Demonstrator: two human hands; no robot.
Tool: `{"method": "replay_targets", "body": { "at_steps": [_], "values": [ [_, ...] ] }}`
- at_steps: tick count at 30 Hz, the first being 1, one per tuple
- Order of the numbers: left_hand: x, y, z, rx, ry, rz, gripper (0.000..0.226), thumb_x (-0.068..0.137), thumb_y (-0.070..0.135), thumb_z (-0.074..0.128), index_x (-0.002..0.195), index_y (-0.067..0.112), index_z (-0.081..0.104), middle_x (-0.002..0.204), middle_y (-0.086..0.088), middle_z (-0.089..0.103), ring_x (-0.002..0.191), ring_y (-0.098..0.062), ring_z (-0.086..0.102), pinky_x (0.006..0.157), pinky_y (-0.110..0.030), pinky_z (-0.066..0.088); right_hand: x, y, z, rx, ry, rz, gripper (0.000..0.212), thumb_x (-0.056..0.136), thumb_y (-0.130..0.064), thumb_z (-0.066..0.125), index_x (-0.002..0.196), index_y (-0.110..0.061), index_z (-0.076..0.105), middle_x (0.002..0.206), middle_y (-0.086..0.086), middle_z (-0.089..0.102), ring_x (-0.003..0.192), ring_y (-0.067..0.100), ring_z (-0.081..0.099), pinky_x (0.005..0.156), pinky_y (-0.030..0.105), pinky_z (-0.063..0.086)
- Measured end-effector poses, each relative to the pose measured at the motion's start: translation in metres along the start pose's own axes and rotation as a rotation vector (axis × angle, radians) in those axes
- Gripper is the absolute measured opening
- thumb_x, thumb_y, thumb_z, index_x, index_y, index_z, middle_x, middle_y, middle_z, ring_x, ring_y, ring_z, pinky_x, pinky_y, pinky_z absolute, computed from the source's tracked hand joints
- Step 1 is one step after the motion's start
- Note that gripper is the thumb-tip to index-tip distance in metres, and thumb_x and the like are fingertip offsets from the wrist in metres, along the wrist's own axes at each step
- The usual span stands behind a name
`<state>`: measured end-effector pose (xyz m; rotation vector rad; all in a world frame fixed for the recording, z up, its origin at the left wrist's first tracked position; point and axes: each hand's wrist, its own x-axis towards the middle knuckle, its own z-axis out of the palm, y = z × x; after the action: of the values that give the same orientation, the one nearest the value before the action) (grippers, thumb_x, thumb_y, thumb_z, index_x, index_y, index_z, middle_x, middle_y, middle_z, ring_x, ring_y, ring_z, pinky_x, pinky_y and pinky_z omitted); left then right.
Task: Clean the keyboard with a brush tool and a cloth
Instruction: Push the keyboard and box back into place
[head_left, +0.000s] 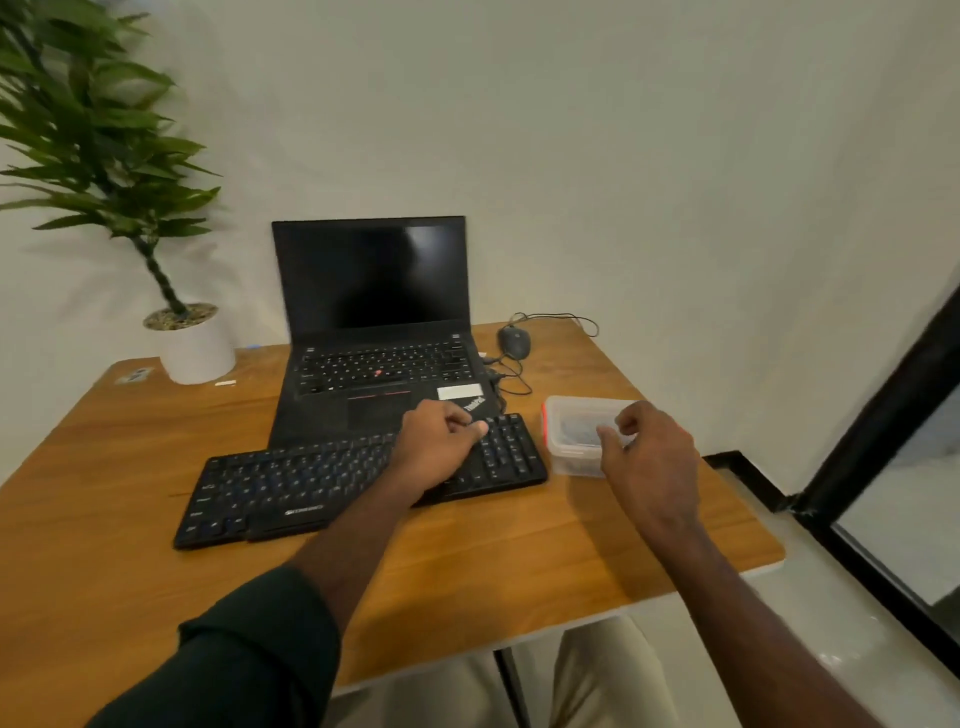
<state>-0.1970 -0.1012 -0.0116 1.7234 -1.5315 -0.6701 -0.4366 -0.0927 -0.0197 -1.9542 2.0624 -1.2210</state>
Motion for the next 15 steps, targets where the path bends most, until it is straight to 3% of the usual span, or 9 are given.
{"method": "replay_targets", "body": {
  "at_steps": [4,7,12,15],
  "values": [
    [0.026,0.033,0.044,-0.016,-0.065,-0.041,0.025,0.092,0.028,0.070,0.081,0.006,0.075,0.077,-0.010,0.073,0.071,-0.022,0.070,0.066,-0.036,0.059,0.017,0.042,-0.006,-0.038,0.006,0.148,0.039,0.093,-0.040,0.064,0.118,-0.010,0.060,0.108,0.007,0.065,0.092,0.018,0.061,0.071,0.029,0.051],
    [0.040,0.044,0.069,0.046,-0.149,-0.079,0.028,0.092,0.026,0.068,0.084,0.000,0.074,0.073,-0.015,0.072,0.058,-0.023,0.062,0.058,-0.036,0.056,0.026,0.062,0.001,-0.020,-0.071,0.286,0.049,0.094,-0.046,0.061,0.127,-0.011,0.058,0.112,0.007,0.068,0.095,0.022,0.066,0.073,0.033,0.055],
    [0.057,0.049,0.093,0.046,-0.225,-0.097,0.018,0.089,0.025,0.072,0.085,0.008,0.068,0.087,-0.010,0.071,0.080,-0.025,0.070,0.069,-0.040,0.058,0.048,0.078,0.016,0.111,-0.134,0.360,0.036,0.095,-0.033,0.065,0.123,-0.011,0.066,0.109,0.004,0.072,0.087,0.015,0.066,0.059,0.018,0.048],
    [0.081,0.052,0.094,-0.061,-0.189,-0.126,0.013,0.088,0.023,0.074,0.089,0.011,0.069,0.089,-0.007,0.071,0.082,-0.021,0.069,0.071,-0.037,0.059,0.080,0.077,0.023,0.185,-0.132,0.377,0.035,0.095,-0.028,0.066,0.125,-0.011,0.067,0.114,0.006,0.071,0.094,0.017,0.066,0.079,0.030,0.054]
  ]
}}
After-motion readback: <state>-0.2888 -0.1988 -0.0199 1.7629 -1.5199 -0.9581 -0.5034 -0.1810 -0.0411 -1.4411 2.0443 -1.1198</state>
